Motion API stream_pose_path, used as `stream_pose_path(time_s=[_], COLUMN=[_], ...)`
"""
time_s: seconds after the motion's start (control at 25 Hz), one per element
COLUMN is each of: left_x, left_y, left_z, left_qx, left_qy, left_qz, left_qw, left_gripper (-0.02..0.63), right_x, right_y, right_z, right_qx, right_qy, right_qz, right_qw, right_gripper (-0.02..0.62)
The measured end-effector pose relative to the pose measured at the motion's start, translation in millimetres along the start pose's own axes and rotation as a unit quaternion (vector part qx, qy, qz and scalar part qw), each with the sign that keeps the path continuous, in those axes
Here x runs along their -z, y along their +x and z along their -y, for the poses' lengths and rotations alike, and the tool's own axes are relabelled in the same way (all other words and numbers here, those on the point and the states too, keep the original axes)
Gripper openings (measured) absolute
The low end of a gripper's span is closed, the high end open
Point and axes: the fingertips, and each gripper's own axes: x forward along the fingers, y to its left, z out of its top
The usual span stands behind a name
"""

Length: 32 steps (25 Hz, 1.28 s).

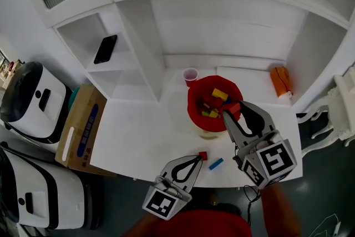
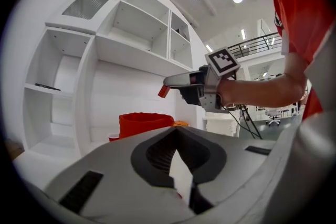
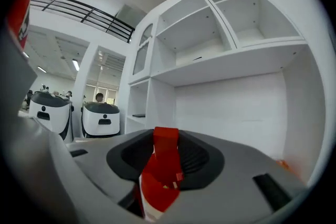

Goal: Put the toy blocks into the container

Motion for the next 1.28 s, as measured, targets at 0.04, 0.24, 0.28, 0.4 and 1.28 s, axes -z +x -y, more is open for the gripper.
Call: stream_pose_path(time_s=[0.04,0.24,0.28,0.4,1.28], left_x=[-1,-4,-4,0,154], left_y=[0,2,3,7,52], left_z=[-3,-10,-9,-5,39], left_qx=[-0.002,-0.002,0.001,0.009,0.085], left_qy=[0.0,0.004,0.004,0.0,0.074], left_qz=[0.001,0.002,0.001,-0.004,-0.24], left_qw=[1.0,1.0,1.0,1.0,0.9642], left_gripper=[0.014,0.014,0.014,0.014,0.166], right_x=[-1,10,9,0,25], right_y=[11,51,52,39,-94], right_z=[3,15,16,15,6], right_qx=[-0.001,-0.012,-0.015,-0.015,0.05], right_qy=[-0.002,0.024,0.028,0.023,0.005], right_qz=[0.0,-0.026,-0.025,-0.004,0.013], right_qw=[1.0,0.999,0.999,1.0,0.999], right_gripper=[0.164,0.215,0.215,0.201,0.003])
